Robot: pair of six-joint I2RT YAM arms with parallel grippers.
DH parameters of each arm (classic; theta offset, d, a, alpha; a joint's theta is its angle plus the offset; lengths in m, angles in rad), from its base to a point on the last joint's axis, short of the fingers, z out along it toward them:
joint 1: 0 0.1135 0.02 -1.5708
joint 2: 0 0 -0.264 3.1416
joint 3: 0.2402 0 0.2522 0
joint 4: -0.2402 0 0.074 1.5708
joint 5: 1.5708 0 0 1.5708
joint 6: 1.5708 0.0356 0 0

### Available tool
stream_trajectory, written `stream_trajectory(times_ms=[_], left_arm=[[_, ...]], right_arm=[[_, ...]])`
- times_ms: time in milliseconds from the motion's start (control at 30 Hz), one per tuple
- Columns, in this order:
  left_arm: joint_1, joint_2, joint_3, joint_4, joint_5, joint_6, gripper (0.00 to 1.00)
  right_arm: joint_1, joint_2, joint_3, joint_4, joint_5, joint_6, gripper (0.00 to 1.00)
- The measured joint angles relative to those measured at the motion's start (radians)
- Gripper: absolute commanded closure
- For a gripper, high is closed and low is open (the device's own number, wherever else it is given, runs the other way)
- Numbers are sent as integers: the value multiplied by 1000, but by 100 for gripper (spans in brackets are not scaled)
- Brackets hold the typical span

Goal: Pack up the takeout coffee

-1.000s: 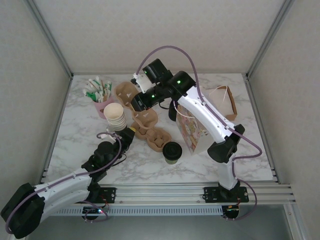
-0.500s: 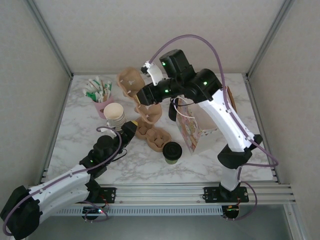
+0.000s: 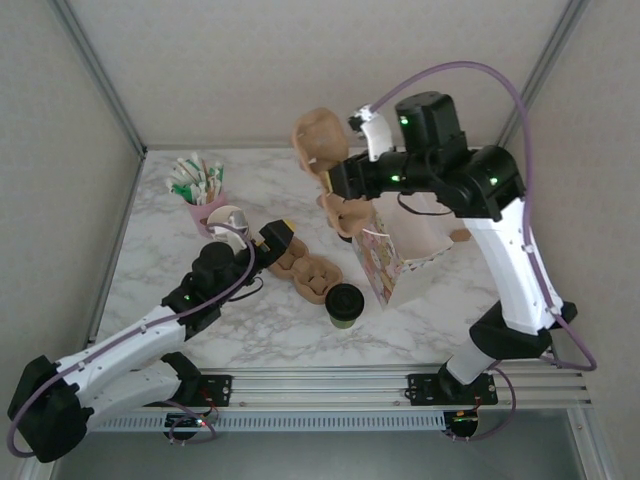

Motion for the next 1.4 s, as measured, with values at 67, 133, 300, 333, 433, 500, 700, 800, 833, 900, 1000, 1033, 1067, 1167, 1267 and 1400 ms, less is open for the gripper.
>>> stream_trajectory(times_ms=[67,133,300,333,433,500,700,800,833,900,1000,1033,1067,1167,1267,1400], left_arm=[[0,35,27,-3,26,14,0],[0,69,55,-5,51,29,0],[0,132,124,-20,117,61,0],[0,138,135,-22,129,67,0],[0,155,179,-32,166,87,0],[0,159,206,-40,194,101,0],[0,159,237,-47,259,122,1],[0,159,241,-48,279,129,2],[0,159,244,-51,285,130,2],[0,162,257,-56,301,130,3],[0,178,282,-53,323,132,3],[0,184,288,-53,331,133,4],[0,190,291,-52,338,133,4],[0,205,293,-45,354,133,5],[-1,229,306,-43,369,133,5],[-6,261,323,-36,380,133,5]], right_arm=[[-43,-35,-34,-5,0,7,62],[-82,-64,-65,-7,-1,16,62],[-192,-118,-152,-7,-31,38,62],[-210,-122,-164,-7,-38,42,62],[-267,-124,-200,-6,-65,48,62],[-306,-124,-226,-7,-89,52,62],[-394,-111,-278,-14,-131,51,62],[-415,-111,-315,-24,-137,44,62],[-420,-111,-325,-28,-138,41,62],[-430,-110,-343,-36,-141,36,62],[-443,-106,-356,-41,-141,23,62],[-446,-102,-357,-42,-142,16,62],[-449,-98,-359,-42,-143,13,62],[-455,-84,-370,-44,-145,-5,62],[-459,-72,-385,-44,-144,-19,62],[-464,-68,-412,-44,-143,-40,62]])
